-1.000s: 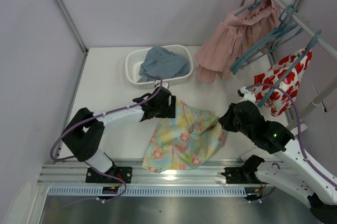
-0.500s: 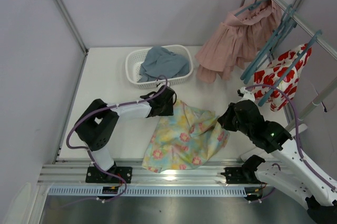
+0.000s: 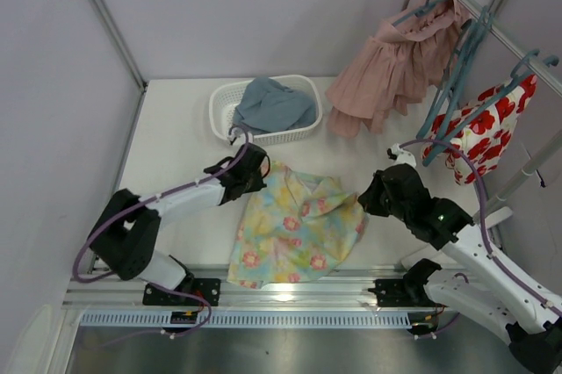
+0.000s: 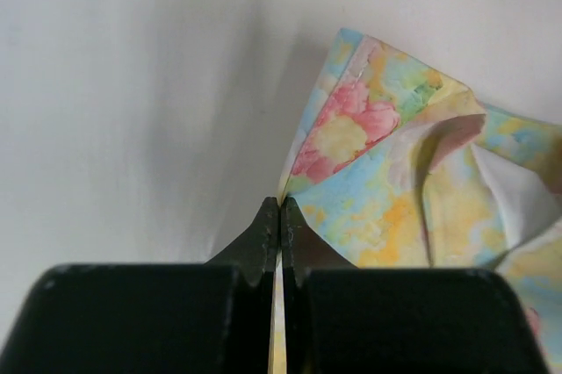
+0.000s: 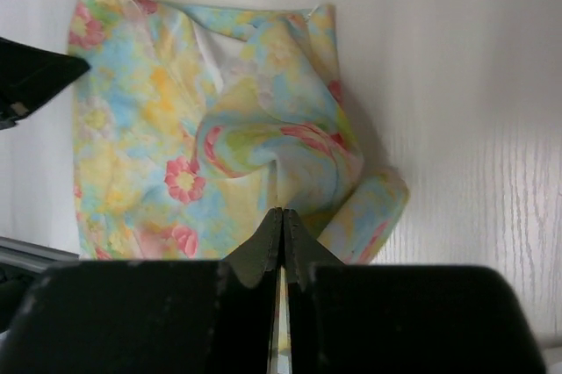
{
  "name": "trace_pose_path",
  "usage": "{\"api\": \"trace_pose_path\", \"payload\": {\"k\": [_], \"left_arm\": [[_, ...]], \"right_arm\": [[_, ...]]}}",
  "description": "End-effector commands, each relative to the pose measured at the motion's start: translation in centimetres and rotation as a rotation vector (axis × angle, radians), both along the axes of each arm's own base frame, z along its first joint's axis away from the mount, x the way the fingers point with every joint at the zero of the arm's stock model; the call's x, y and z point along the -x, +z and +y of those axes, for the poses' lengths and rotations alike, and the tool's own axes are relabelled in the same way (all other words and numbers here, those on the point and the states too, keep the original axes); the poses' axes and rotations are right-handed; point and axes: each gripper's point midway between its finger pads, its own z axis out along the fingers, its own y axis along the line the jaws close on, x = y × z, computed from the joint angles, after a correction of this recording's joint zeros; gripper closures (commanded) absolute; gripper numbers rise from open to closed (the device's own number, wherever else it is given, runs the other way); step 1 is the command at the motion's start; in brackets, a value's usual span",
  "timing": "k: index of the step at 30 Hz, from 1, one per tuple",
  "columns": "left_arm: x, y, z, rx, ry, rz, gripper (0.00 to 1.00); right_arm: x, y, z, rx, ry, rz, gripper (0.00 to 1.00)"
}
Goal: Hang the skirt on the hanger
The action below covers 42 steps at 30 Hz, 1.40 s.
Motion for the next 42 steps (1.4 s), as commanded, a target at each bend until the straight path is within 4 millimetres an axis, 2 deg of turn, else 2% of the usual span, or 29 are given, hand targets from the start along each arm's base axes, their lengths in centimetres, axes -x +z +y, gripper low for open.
{"api": "trace_pose_path", "payload": {"k": [1, 2, 3, 4, 7, 8, 10, 11, 12, 14, 18, 19, 20, 22, 23, 24, 25, 26, 28, 29, 31, 32, 35, 39, 40, 42], "left_arm": [[-0.7, 3.2, 3.9, -0.02, 0.124, -0.101, 1.0], [-0.5, 3.5, 4.7, -0.027, 0.132, -0.104, 1.0], [-0.5, 4.6, 5.5, -0.021, 0.138, -0.134, 1.0], [0.0, 4.0, 7.0, -0.037, 0.164, -0.121, 1.0], [0.8, 4.5, 9.2, -0.042, 0.198, -0.143, 1.0], [1.4, 3.9, 9.6, -0.049, 0.196, -0.131, 1.0], [1.7, 3.9, 9.7, -0.045, 0.19, -0.134, 1.0], [1.9, 3.6, 9.5, -0.039, 0.173, -0.122, 1.0], [2.0, 3.6, 9.4, -0.042, 0.161, -0.119, 1.0], [2.0, 3.1, 9.2, -0.05, 0.151, -0.097, 1.0], [1.8, 2.6, 8.6, -0.048, 0.123, -0.065, 1.0], [1.7, 2.7, 8.6, -0.047, 0.119, -0.064, 1.0], [1.6, 2.7, 8.6, -0.048, 0.118, -0.062, 1.0], [1.7, 2.6, 9.0, -0.043, 0.121, -0.057, 1.0], [1.7, 2.7, 9.1, -0.03, 0.124, -0.063, 1.0], [1.5, 3.0, 9.5, -0.013, 0.141, -0.076, 1.0], [1.8, 2.6, 9.7, 0.003, 0.137, -0.066, 1.0], [1.7, 2.7, 9.8, 0.013, 0.142, -0.074, 1.0], [1.8, 2.8, 10.4, 0.021, 0.149, -0.082, 1.0], [2.2, 2.4, 10.5, 0.021, 0.145, -0.073, 1.0], [2.2, 2.4, 10.7, 0.02, 0.141, -0.074, 1.0], [2.5, 1.9, 10.9, 0.016, 0.143, -0.066, 1.0], [2.6, 1.3, 11.2, 0.027, 0.149, -0.063, 0.99], [2.7, 1.0, 11.2, 0.058, 0.146, -0.06, 1.0], [2.7, 1.0, 11.2, 0.058, 0.145, -0.058, 1.0], [2.6, 0.9, 11.2, 0.06, 0.145, -0.059, 1.0]], "right_arm": [[-1.4, 1.3, 1.5, -0.033, 0.042, -0.063, 0.95], [-1.6, 0.8, 1.7, -0.022, 0.049, -0.05, 0.92], [-1.8, 0.4, 1.8, -0.013, 0.056, -0.043, 0.89], [-1.9, 0.2, 2.0, -0.005, 0.063, -0.04, 0.84], [-2.1, -1.0, 1.7, 0.048, 0.068, 0.001, 0.72], [-2.4, -0.5, 1.7, 0.056, 0.067, -0.005, 0.59], [-2.6, 0.0, 1.7, 0.068, 0.078, -0.007, 0.48], [-2.6, 1.3, 2.4, 0.043, 0.108, -0.027, 0.37], [-2.7, 2.1, 2.9, 0.05, 0.162, -0.06, 0.33], [-2.7, 4.3, 4.9, -0.005, 0.27, -0.128, 0.25], [-2.6, 9.0, 9.5, -0.016, 0.458, -0.311, 0.23], [-3.0, 9.4, 10.8, 0.041, 0.529, -0.381, 0.23], [-1.9, 9.8, 12.6, 0.084, 0.6, -0.437, 0.23], [-1.3, 10.2, 15.6, 0.196, 0.76, -0.554, 0.23], [0.1, 9.9, 17.3, 0.236, 0.853, -0.594, 0.23], [0.3, 9.4, 18.2, 0.281, 0.905, -0.617, 0.23], [0.1, 9.1, 19.0, 0.356, 0.972, -0.671, 0.25], [-0.6, 7.0, 19.9, 0.423, 0.996, -0.649, 0.27], [-1.6, 4.7, 20.6, 0.503, 1.042, -0.634, 0.3], [-2.2, 2.5, 21.2, 0.567, 1.09, -0.614, 0.34], [-2.9, 1.3, 22.0, 0.599, 1.114, -0.627, 0.35], [-3.4, -0.1, 22.3, 0.64, 1.131, -0.619, 0.35], [-4.3, -1.2, 23.1, 0.662, 1.15, -0.622, 0.34], [-5.9, -3.9, 23.4, 0.727, 1.19, -0.563, 0.35], [-6.3, -5.2, 23.4, 0.755, 1.201, -0.542, 0.35], [-7.2, -5.9, 23.2, 0.786, 1.182, -0.538, 0.41]]}}
